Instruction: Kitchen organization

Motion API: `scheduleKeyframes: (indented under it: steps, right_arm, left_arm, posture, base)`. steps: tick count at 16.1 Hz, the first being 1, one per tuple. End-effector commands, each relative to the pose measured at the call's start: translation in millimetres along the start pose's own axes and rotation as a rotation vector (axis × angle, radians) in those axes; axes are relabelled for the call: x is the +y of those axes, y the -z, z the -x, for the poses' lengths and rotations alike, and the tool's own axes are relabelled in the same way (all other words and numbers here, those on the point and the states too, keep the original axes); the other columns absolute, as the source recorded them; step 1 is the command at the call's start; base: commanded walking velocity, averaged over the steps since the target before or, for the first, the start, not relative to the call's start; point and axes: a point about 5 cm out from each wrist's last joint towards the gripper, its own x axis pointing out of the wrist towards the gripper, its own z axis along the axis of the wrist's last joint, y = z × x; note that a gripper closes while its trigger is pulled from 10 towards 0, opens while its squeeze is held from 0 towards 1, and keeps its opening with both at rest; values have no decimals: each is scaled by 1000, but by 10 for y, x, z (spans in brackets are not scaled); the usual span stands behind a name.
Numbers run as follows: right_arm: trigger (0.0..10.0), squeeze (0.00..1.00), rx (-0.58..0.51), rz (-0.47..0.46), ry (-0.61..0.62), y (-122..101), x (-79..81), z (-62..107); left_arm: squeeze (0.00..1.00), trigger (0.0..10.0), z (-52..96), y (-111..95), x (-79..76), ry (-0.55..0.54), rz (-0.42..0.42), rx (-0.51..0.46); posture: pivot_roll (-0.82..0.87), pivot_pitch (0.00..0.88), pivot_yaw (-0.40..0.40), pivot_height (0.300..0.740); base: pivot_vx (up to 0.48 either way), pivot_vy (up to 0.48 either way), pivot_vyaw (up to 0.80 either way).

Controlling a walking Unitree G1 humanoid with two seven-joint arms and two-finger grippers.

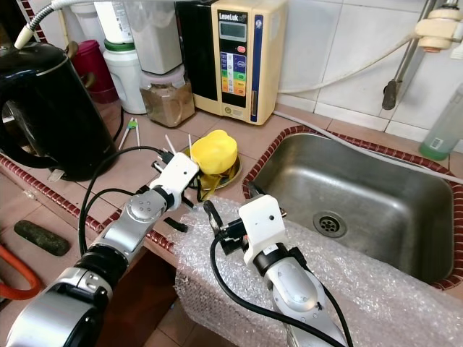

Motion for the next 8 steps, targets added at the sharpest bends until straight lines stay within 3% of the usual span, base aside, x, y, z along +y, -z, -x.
scheduleKeyframes:
  steps: [1,2,4,8]
  right_arm:
    - [10000,0,-9,-2,-7,-11,-1,-22]
    - [10000,0,-15,-2,-13,-25,8,-34]
    - [10000,0,-13,-5,-11,-10,5,-44]
    - [10000,0,-12,-11,-15,-4,37,-45]
  left_arm:
    - [0,10000,7,-69,38,-8,-3,-18]
    - [0,10000,18,-117,34,-5,-11,-36]
    - [1000,10000,27,-144,37,-30,0,-51]
    - [1000,10000,65,-121,128,-131,28,-74]
  posture:
    - [-18,0,32,740]
    - [-15,0,30,740]
    - [-13,0,32,740]
    - [-16,0,37,740]
  base:
    - [0,0,0]
    - [0,0,0]
    - [0,0,0]
    - [0,0,0]
